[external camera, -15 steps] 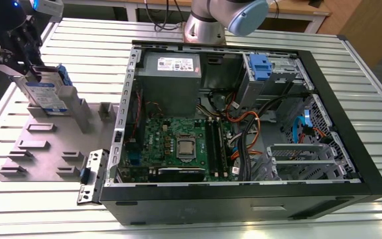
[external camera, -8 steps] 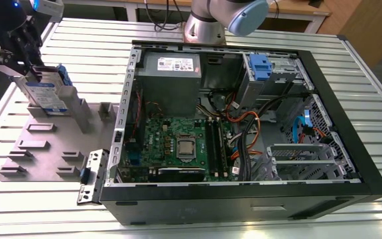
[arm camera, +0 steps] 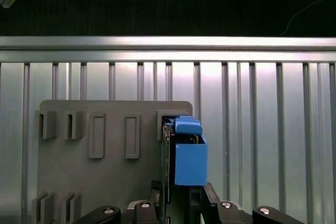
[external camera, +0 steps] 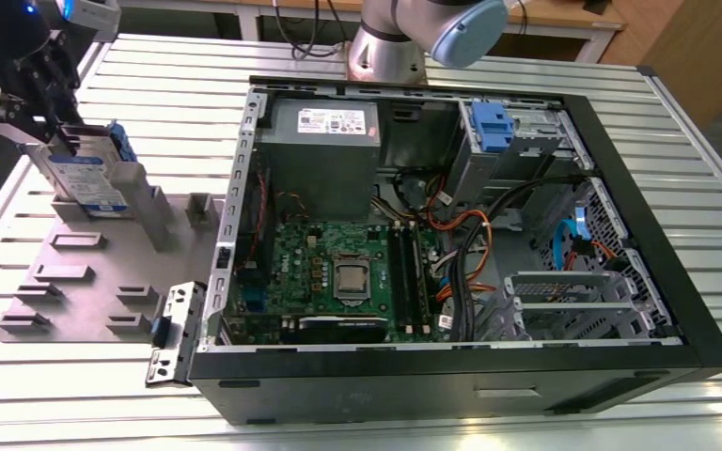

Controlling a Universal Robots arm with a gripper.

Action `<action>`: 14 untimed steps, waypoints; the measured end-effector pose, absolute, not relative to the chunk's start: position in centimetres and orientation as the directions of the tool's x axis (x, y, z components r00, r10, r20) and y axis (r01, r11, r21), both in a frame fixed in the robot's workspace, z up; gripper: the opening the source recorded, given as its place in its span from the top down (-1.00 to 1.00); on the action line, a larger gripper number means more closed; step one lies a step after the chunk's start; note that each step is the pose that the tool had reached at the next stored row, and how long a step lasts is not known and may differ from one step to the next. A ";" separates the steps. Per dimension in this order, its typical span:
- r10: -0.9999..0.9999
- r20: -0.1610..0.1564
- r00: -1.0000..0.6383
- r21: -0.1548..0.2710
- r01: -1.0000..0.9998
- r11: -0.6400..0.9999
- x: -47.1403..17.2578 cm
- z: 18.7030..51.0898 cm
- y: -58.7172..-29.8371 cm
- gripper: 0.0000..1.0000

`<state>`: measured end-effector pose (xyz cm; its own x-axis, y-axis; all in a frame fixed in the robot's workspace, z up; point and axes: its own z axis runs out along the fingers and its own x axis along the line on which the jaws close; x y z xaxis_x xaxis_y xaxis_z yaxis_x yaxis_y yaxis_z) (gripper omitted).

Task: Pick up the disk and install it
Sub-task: 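Pick up the disk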

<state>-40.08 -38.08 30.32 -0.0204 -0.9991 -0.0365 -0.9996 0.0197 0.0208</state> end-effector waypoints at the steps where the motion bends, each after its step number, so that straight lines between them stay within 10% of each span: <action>1: -0.999 -0.036 -0.021 0.021 -1.000 0.020 -40.1 30.3 -38.0 0.15; 14: -0.999 -0.036 -0.021 0.021 -1.000 0.020 -40.1 30.3 -37.9 0.15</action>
<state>-40.08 -37.95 30.33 -0.0205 -0.9991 -0.0363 -0.9996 0.0198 0.0209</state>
